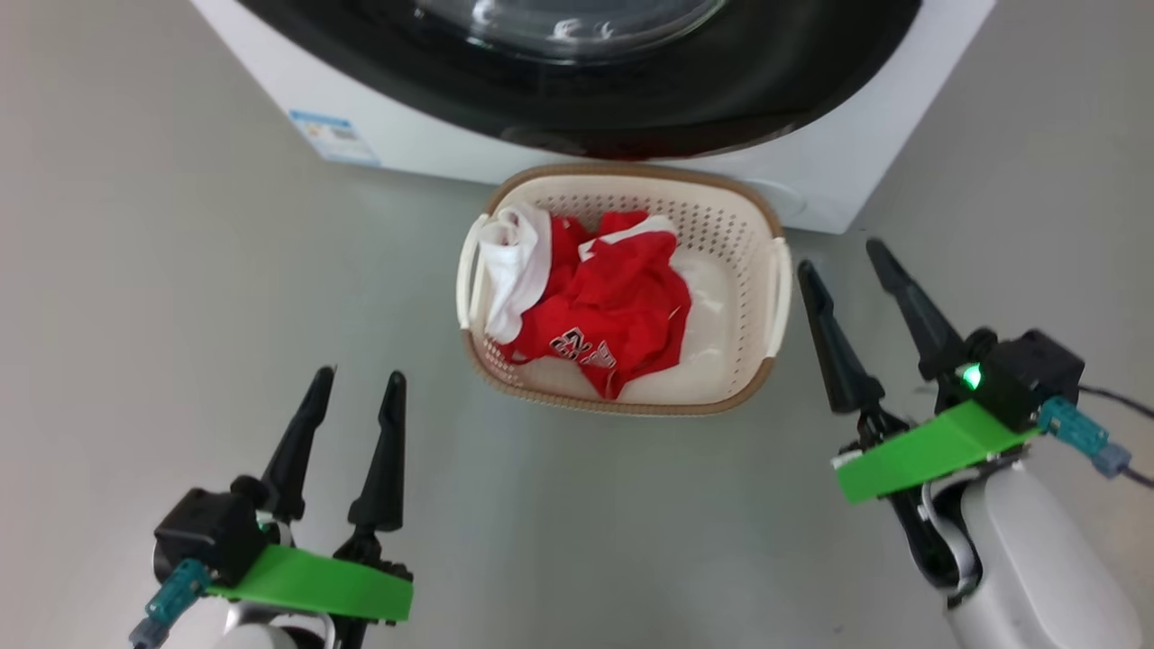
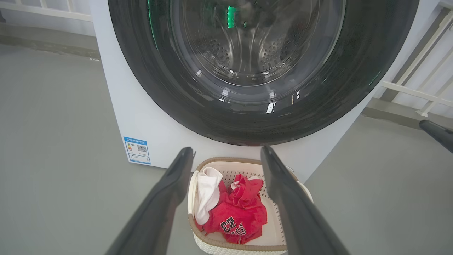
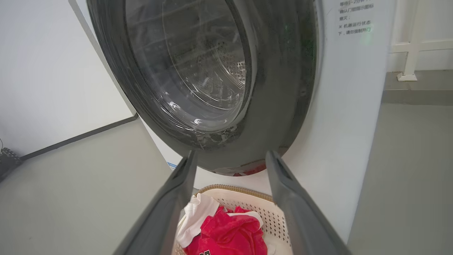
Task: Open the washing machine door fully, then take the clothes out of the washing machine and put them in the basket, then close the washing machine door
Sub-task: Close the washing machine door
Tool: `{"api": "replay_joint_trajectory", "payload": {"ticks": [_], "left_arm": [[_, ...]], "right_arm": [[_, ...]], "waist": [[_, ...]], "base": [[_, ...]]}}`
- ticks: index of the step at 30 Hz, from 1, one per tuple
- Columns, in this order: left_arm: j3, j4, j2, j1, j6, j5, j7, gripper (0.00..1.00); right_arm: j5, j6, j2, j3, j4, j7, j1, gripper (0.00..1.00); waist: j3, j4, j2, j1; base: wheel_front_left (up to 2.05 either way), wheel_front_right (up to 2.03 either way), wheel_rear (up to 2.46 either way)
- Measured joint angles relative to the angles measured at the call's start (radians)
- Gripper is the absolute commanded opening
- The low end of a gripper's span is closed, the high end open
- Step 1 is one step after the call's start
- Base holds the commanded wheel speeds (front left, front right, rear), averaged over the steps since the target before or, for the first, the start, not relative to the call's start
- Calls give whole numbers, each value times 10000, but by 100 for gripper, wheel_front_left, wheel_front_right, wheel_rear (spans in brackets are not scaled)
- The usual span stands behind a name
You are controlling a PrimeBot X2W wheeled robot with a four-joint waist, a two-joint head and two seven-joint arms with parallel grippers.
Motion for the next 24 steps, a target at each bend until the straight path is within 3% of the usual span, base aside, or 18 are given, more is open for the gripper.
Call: {"api": "replay_joint_trajectory", "payload": {"ticks": [24], "left_arm": [[838,-159,531,1827,-2,201,0,100]], "right_arm": [[6,0,485,-934,-334,10,2773,100]], "waist": [[-1833,-2102,0,0]], "base": [[0,0,0]]}}
